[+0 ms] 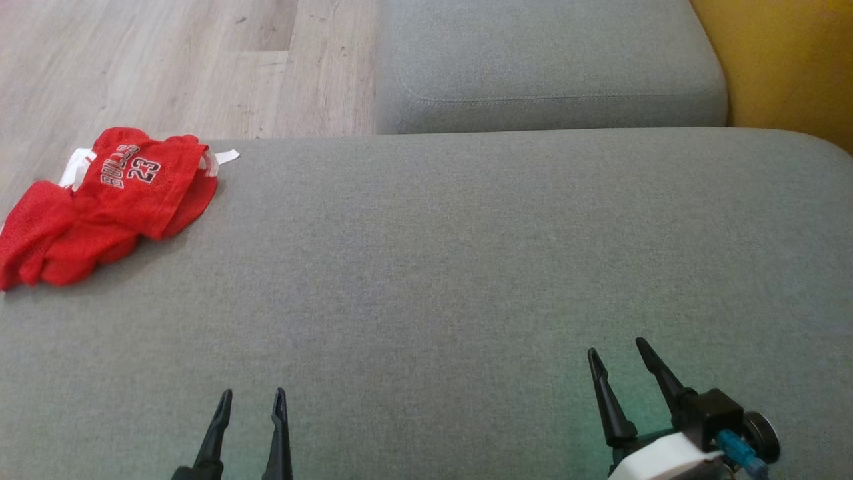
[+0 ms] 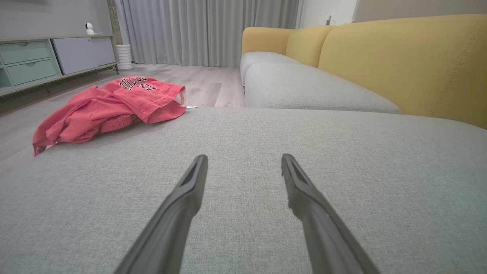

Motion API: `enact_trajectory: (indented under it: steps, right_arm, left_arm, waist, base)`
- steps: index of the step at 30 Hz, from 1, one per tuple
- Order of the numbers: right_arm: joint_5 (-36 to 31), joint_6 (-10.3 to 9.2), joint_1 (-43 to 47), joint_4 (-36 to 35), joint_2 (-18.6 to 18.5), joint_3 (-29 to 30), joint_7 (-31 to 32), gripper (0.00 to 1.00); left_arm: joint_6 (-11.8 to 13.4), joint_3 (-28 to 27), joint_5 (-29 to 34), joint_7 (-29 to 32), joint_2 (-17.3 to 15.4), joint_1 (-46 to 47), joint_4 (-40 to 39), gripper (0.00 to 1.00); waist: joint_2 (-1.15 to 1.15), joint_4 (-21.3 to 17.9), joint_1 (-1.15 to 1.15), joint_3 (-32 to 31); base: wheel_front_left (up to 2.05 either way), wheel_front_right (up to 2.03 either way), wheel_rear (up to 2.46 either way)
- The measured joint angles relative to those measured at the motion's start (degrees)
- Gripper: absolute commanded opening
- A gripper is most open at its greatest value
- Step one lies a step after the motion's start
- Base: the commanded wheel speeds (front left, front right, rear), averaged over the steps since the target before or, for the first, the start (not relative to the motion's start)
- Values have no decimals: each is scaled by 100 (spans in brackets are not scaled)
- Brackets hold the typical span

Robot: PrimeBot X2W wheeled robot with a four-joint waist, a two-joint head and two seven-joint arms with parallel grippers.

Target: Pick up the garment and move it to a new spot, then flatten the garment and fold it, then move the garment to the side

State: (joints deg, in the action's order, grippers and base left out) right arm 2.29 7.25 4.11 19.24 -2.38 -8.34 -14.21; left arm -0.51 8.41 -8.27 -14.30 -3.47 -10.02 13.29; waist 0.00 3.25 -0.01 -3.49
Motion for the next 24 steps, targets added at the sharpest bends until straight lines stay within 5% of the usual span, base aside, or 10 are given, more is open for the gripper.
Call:
enact_trajectory:
  steps: [24]
  right_arm:
    - [226, 0, 4, -35, -2, 126, 0, 100]
  left_arm:
    - [-5, -33, -32, 0, 10, 12, 87, 100]
  waist:
    - [0, 213, 1, -82]
  base:
    - [0, 0, 0]
